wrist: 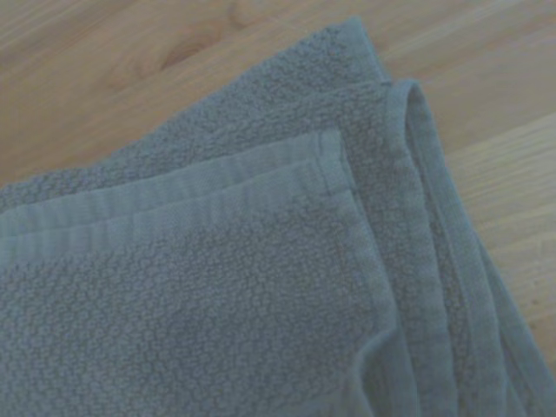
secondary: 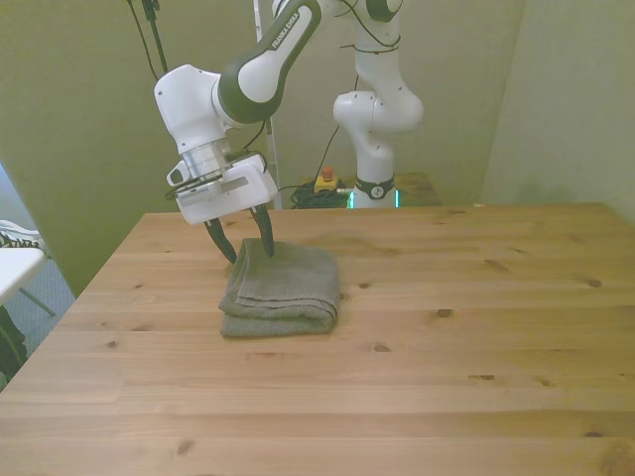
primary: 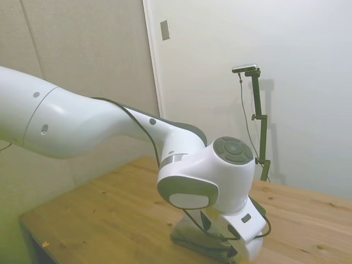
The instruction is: Unfold the towel
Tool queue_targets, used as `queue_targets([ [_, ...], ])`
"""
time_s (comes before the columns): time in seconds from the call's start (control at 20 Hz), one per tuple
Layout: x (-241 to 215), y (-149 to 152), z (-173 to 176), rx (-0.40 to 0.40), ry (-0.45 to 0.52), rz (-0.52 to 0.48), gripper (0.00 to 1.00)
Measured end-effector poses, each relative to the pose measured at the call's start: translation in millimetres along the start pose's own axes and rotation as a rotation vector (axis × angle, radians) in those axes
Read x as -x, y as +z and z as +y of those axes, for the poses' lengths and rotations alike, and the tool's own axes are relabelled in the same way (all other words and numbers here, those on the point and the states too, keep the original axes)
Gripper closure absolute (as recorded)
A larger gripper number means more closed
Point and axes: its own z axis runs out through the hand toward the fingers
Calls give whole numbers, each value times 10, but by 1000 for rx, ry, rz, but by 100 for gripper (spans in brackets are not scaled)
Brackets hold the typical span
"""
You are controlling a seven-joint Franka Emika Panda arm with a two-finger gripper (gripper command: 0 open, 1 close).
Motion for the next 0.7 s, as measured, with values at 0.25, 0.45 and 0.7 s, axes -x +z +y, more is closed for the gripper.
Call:
queue_targets([
  [0.25,-31,31,-2,-23,-35,-14,100],
  [0.45,-40,81,6,-31,-46,-20,100],
  [0.7,-53,105,32,-29,-50,-22,100],
])
